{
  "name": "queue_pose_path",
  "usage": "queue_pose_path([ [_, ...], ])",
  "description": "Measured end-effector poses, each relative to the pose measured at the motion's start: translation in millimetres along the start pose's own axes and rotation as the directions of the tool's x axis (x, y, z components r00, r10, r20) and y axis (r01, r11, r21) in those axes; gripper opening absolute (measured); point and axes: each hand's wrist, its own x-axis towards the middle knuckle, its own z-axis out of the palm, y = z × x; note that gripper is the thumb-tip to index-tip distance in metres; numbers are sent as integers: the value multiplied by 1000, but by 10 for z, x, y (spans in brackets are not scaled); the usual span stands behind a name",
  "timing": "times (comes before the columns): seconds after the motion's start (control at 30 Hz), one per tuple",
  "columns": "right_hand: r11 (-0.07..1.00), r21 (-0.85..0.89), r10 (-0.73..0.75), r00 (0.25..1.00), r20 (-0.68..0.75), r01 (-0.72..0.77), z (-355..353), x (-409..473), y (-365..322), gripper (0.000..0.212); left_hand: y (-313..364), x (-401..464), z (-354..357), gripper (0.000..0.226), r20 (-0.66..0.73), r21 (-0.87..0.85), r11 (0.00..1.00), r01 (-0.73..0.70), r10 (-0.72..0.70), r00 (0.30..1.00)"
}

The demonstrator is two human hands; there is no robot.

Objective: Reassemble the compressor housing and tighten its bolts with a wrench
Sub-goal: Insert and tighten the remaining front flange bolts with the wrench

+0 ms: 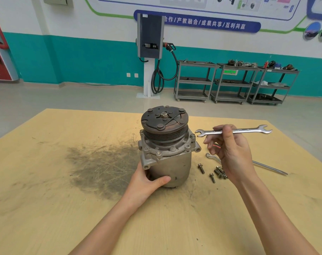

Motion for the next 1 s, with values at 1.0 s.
queue_pose_path([
  [1.0,942,-247,-256,963,-86,228,225,-206,186,18,-13,9,-11,118,0,10,1000,-10,10,1000],
])
